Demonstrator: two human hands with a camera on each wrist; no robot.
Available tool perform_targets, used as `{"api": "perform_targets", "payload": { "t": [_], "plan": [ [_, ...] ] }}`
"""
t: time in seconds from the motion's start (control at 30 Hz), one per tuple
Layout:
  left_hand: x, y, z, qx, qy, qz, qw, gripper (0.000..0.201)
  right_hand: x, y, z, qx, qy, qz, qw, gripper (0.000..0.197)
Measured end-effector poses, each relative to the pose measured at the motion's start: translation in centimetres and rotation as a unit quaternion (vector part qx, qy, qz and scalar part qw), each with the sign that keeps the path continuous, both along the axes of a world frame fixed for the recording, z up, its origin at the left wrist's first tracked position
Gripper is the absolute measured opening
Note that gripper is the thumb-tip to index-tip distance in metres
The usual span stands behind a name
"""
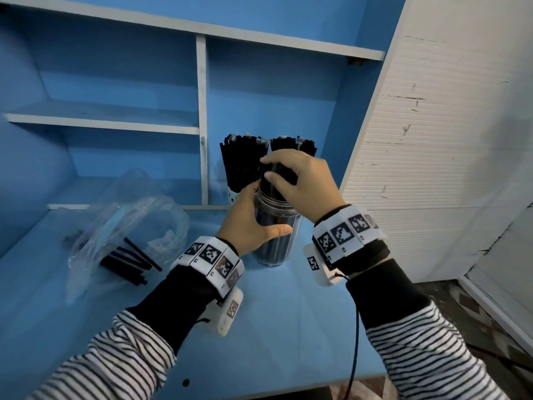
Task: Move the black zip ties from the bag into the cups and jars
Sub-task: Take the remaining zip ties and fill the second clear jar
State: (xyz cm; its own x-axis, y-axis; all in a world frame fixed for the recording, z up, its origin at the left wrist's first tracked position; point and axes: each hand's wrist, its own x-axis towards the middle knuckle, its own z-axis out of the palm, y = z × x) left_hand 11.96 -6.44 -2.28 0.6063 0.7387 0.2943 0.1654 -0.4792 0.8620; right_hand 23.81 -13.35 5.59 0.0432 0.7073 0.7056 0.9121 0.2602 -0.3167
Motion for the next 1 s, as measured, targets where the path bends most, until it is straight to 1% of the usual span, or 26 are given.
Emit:
{"api": "perform_targets", "payload": {
  "t": [0.07,0.17,0.23,0.3,0.37,0.43,0.5,0.57,0.67,0.73,0.8,0.87,0.97,1.0],
  "plan": [
    [0.1,0.0,0.0,-0.003,-0.004,-0.002,1.000,0.096,-0.3,0.0,-1.0,0.012,-0.020,-0.010,1.000,0.024],
    [0.1,-0.1,0.1,0.008,-0.006,-0.001,1.000,0.098,-0.7,-0.1,-1.7,0.010,-0.055,-0.031,0.998,0.031],
    [0.1,-0.3,0.0,0.013,-0.013,-0.004,1.000,0.091,-0.7,-0.2,-1.9,0.002,-0.080,-0.040,0.996,0.034],
    [0.0,-0.5,0.0,0.013,-0.021,-0.012,1.000,0.086,-0.5,-0.3,-1.9,-0.005,-0.084,-0.037,0.996,0.035],
    [-0.4,-0.4,0.2,0.012,-0.001,-0.029,1.000,0.093,-0.3,-0.3,-1.7,-0.013,-0.072,-0.027,0.997,0.035],
    [-1.1,-0.1,0.2,0.011,0.039,-0.038,0.998,0.102,-0.4,-0.4,-1.2,-0.024,-0.057,-0.020,0.998,0.035],
    [-2.4,0.0,0.3,0.017,0.064,-0.022,0.998,0.102,-0.6,-0.5,-0.6,-0.029,-0.050,-0.015,0.998,0.037],
    [-4.3,-0.1,0.7,0.028,0.040,0.017,0.999,0.091,-1.1,-0.6,-0.1,-0.011,-0.051,-0.010,0.999,0.038],
    [-8.2,0.1,1.9,0.107,0.003,0.083,0.991,0.063,-2.9,-0.5,0.0,0.048,-0.050,0.001,0.998,0.037],
    [-11.3,0.7,2.7,0.146,0.005,0.115,0.982,0.048,-4.6,-0.2,-0.5,0.078,-0.057,0.011,0.995,0.033],
    [-14.3,1.6,3.1,0.174,0.016,0.144,0.974,0.037,-6.6,0.4,-1.5,0.087,-0.054,0.024,0.994,0.028],
    [-16.9,2.6,3.0,0.184,0.037,0.168,0.968,0.033,-8.3,1.2,-2.7,0.094,-0.071,0.006,0.993,0.024],
    [-19.8,3.9,2.2,0.145,0.096,0.178,0.969,0.034,-9.8,2.4,-4.3,0.092,-0.133,-0.094,0.982,0.024],
    [-20.6,4.1,1.8,0.133,0.110,0.173,0.970,0.036,-10.0,2.7,-4.5,0.093,-0.143,-0.113,0.979,0.025]
  ]
}}
